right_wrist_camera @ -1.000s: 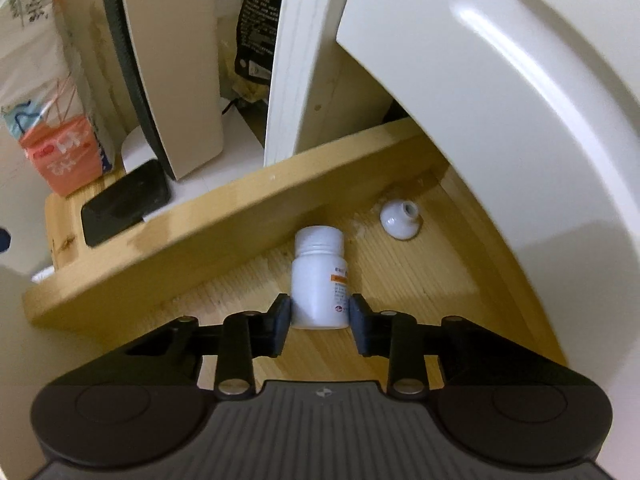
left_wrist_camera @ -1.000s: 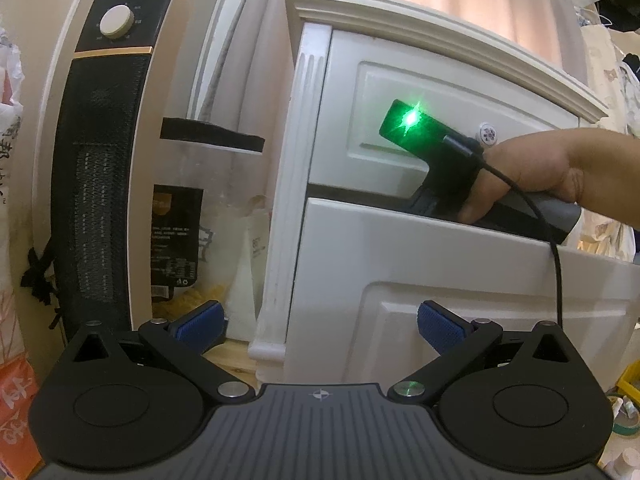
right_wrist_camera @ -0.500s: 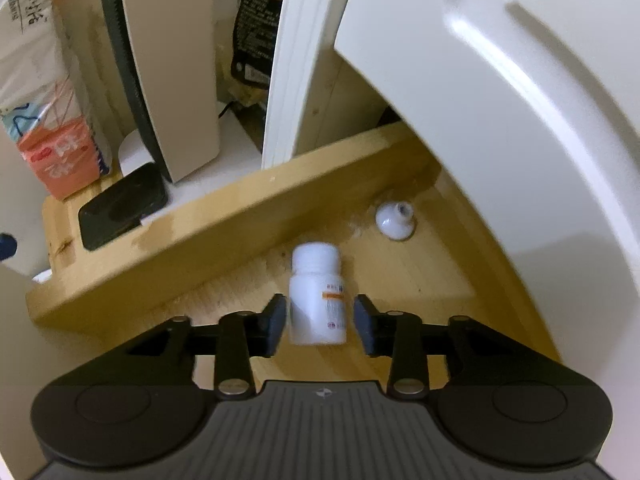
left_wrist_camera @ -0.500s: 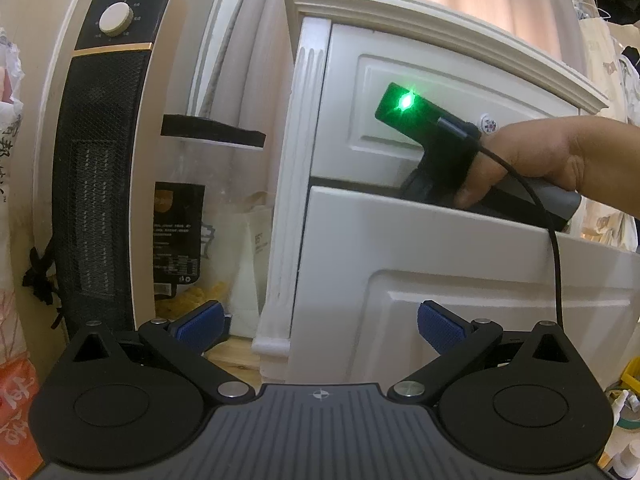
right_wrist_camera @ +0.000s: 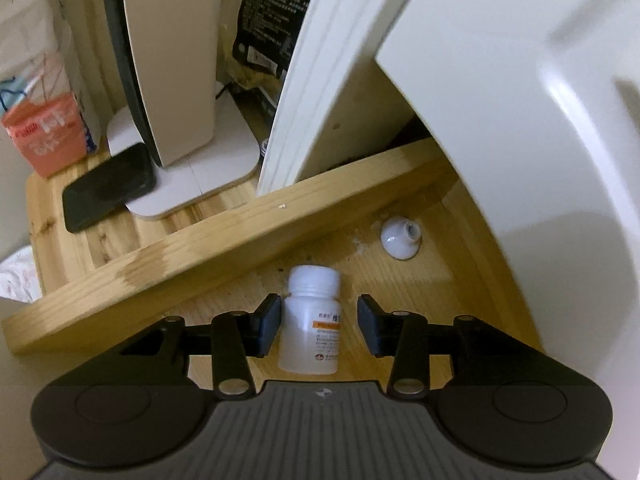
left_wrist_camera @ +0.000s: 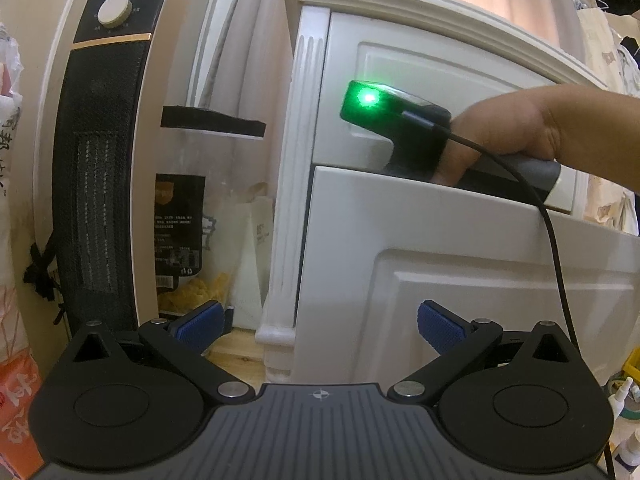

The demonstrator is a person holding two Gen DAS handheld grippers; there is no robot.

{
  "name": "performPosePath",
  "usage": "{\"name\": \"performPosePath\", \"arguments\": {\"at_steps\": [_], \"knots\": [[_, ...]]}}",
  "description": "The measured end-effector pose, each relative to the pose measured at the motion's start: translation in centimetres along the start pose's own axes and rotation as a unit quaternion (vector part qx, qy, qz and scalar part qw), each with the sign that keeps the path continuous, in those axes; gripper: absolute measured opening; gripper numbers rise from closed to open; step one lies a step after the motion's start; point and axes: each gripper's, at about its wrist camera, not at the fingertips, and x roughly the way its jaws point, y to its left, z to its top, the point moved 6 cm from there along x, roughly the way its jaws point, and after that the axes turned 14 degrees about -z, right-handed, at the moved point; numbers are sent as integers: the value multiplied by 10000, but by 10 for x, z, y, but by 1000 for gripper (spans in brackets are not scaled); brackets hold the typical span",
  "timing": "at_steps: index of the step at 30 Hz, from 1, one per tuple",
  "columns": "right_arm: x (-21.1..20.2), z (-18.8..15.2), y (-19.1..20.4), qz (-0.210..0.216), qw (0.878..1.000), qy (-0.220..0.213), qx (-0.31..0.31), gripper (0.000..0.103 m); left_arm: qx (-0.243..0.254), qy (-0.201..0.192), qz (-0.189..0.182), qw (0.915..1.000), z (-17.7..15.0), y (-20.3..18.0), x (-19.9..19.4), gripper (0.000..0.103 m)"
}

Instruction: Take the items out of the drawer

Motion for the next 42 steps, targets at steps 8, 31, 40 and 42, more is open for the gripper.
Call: {"name": "performPosePath", "arguments": {"at_steps": [8, 31, 40, 42], "knots": [[3, -1, 0, 196, 9997, 142, -30, 41, 35, -97, -45, 9999, 3, -2, -5, 103], [-9, -34, -2, 234, 9994, -49, -246, 32, 67, -52, -105, 9999, 1, -5, -2, 103], [-11, -50, -9, 157, 9995, 43, -268, 32, 119, -71, -192, 9997, 1, -11, -1, 103], [-13, -50, -11, 116, 9995, 32, -282, 32, 116, -59, -189, 9997, 1, -10, 0, 103]]}}
